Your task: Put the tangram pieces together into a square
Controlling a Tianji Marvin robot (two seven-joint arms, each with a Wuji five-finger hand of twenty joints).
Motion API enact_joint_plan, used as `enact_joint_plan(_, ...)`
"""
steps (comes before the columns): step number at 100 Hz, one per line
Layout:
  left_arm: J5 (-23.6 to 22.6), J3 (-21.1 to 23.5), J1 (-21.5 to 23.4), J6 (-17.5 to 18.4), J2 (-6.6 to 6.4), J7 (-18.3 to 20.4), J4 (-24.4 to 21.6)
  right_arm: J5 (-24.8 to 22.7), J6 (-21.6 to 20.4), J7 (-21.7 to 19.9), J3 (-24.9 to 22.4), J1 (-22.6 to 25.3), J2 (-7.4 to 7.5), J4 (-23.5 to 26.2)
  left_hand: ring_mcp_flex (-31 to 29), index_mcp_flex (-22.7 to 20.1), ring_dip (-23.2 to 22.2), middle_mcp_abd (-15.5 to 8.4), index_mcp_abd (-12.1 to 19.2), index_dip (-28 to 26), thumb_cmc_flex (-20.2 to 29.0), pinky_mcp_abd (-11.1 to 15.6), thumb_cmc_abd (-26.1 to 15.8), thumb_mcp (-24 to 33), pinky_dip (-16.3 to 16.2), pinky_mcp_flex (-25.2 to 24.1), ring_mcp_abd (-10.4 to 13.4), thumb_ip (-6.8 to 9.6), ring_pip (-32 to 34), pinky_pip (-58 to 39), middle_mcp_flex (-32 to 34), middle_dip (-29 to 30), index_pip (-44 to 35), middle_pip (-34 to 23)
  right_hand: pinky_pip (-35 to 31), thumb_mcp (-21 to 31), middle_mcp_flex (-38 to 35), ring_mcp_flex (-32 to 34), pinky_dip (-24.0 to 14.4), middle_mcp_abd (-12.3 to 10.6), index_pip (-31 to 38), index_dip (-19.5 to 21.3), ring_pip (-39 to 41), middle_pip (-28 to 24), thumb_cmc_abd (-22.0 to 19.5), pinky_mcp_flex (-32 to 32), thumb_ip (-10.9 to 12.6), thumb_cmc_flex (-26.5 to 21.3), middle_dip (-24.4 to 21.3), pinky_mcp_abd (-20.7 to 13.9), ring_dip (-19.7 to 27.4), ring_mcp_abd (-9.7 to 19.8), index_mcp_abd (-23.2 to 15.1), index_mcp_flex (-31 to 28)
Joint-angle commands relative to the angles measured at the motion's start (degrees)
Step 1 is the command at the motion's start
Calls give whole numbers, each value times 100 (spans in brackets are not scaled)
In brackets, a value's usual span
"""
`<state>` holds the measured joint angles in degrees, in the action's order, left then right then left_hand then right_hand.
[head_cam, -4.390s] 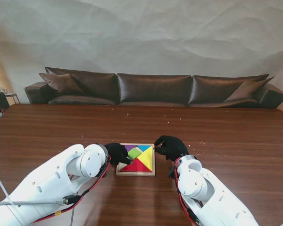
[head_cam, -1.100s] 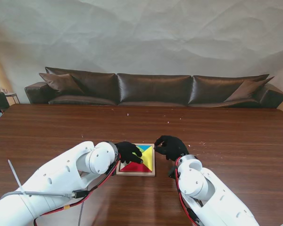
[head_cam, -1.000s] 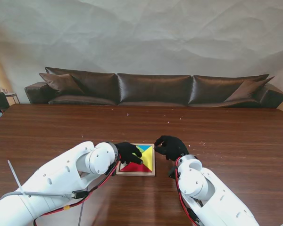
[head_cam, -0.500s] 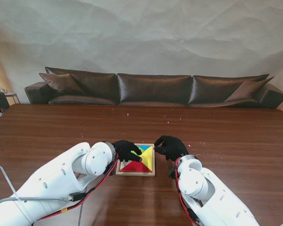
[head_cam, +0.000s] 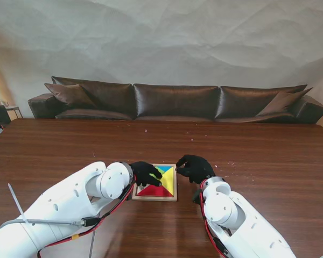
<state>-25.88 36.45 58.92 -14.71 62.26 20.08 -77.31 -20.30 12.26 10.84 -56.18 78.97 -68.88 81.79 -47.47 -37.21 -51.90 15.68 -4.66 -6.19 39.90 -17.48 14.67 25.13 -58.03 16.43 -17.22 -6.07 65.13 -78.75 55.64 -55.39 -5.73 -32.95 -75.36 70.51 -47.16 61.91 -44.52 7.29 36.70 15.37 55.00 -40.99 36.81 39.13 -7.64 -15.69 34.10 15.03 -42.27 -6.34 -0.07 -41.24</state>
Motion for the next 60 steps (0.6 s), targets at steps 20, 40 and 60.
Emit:
enact_joint_plan(20, -3, 9, 31, -67, 17, 133, 45, 10, -12, -100, 6, 19, -17, 8, -65, 50, -101, 98, -466, 77, -62, 137, -242, -102, -74, -102, -48, 174, 233, -77, 5, -64, 175, -73, -114, -70, 121, -103, -154, 137, 7, -10, 97, -38, -130, -725, 154, 45, -89, 52, -6, -51, 23, 56)
enact_joint_plan(40, -102, 186, 166, -16, -30, 167, -134, 10, -11, -109, 14, 13, -16, 2, -89, -51, -98, 72, -361, 47, -60, 143, -246, -92, -71, -67, -19, 176, 236, -85, 22, -63, 101, -85, -112, -68, 123, -101, -153, 142, 5, -10, 101, -40, -129, -725, 156, 40, -88, 46, -7, -56, 25, 62)
enact_joint_plan(60, -256, 531, 435, 24, -82, 152, -420, 11, -13, -105, 17, 12, -17, -2, -117, -133, -95, 80, -55, -77, -59, 142, -239, -74, -65, -34, -9, 174, 252, -103, 38, -64, -127, -98, -115, -68, 118, -99, -153, 145, 7, -9, 100, -40, -129, -723, 156, 39, -89, 55, -6, -50, 24, 56)
